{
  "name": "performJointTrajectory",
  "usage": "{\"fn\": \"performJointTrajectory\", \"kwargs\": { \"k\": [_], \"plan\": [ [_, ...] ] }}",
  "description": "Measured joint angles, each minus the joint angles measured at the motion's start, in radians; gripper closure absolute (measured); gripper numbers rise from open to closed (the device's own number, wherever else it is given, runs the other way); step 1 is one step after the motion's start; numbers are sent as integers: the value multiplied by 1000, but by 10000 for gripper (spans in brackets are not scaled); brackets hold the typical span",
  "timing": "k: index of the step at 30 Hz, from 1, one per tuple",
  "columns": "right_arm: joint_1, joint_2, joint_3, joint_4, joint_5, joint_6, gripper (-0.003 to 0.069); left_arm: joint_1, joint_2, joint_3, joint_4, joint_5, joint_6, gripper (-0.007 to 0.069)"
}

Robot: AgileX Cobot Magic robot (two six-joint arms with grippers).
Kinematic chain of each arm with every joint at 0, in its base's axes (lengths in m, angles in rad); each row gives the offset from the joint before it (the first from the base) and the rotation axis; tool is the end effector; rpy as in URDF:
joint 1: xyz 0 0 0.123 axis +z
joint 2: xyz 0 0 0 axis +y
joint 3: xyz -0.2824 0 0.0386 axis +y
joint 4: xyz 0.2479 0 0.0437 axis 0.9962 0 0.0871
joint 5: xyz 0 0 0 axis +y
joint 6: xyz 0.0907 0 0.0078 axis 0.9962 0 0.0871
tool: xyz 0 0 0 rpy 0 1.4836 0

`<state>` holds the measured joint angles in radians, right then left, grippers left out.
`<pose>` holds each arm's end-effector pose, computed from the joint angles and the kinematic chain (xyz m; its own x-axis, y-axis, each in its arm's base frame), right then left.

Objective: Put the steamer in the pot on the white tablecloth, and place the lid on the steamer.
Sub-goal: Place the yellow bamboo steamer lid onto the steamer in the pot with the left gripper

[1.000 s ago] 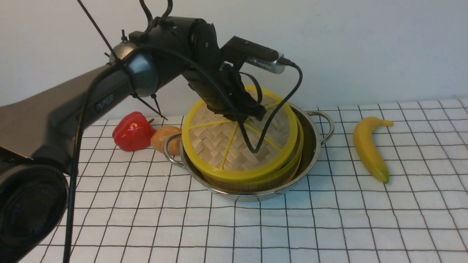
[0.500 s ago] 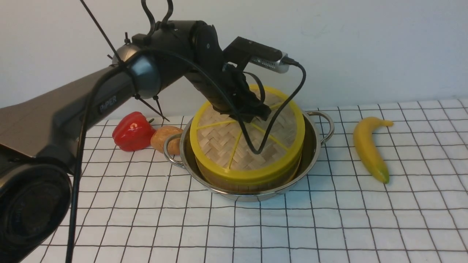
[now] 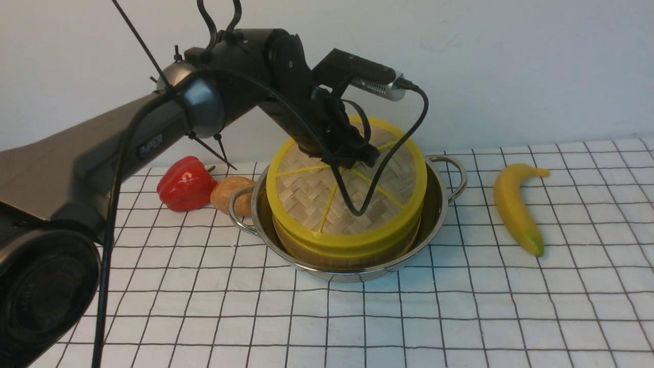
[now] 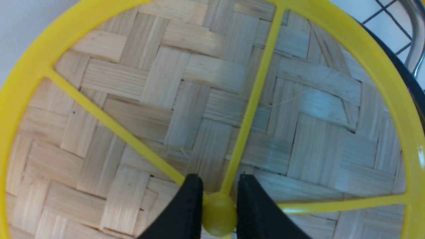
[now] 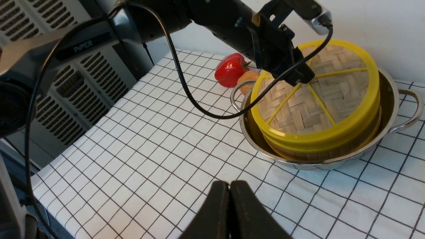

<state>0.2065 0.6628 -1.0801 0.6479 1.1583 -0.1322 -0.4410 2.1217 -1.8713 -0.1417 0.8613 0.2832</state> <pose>0.0622 0.0645 0.4270 -0.6182 0.0081 -0.7860 -0.5352 0.7280 0.4285 0.4290 -0.2133 0.2472 -0.6664 0.5228 -0.5316 0.6124 0.7905 0.0096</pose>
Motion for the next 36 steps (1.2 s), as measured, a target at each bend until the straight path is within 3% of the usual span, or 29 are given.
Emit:
{"fn": "performJointTrajectory", "kwargs": {
  "k": [36],
  "plan": [
    [0, 0, 0, 21, 0, -3, 622, 0, 0, 0, -1, -1, 7, 501]
  ]
}}
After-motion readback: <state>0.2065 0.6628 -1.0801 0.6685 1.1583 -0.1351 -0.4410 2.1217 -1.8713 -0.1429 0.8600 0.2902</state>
